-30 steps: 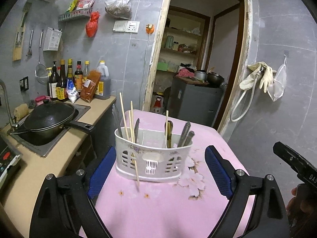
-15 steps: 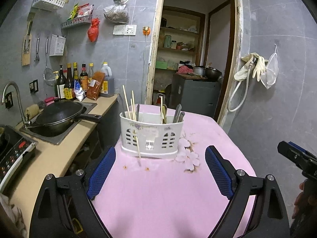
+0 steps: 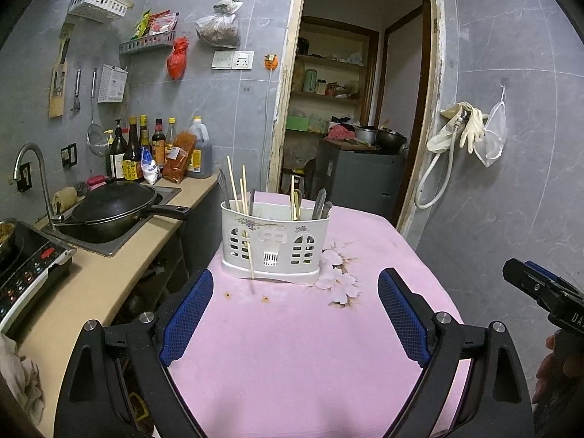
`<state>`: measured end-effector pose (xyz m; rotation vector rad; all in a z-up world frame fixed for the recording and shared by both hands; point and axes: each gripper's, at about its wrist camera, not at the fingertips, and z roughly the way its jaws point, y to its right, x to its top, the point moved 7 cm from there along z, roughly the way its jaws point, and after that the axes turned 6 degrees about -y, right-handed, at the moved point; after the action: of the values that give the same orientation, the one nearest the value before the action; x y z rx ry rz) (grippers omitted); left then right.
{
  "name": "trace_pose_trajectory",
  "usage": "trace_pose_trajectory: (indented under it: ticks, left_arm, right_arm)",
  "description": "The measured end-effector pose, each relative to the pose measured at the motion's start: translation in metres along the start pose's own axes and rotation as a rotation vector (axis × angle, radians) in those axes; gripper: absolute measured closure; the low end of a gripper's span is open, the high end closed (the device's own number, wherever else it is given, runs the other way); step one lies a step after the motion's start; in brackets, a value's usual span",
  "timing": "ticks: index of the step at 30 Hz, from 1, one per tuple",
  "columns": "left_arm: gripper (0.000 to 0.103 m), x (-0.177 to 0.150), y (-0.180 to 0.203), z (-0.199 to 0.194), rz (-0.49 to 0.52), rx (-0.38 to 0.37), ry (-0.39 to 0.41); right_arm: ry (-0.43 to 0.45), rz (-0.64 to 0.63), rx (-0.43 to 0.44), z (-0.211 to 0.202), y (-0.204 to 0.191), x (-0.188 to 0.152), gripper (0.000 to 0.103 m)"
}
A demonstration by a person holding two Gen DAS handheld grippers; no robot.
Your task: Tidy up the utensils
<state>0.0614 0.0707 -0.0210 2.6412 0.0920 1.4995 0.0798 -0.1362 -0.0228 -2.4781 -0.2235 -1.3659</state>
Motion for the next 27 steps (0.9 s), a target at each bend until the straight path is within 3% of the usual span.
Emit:
trace_pose_trajectory:
  ticks: [27]
  left_arm:
    - [0.015, 0.0024, 0.0055, 0.0046, 0.010, 0.003, -0.005]
  right_arm:
    - [-0.005, 0.012, 0.003, 0.0012, 0.0020, -0.0007, 0.000]
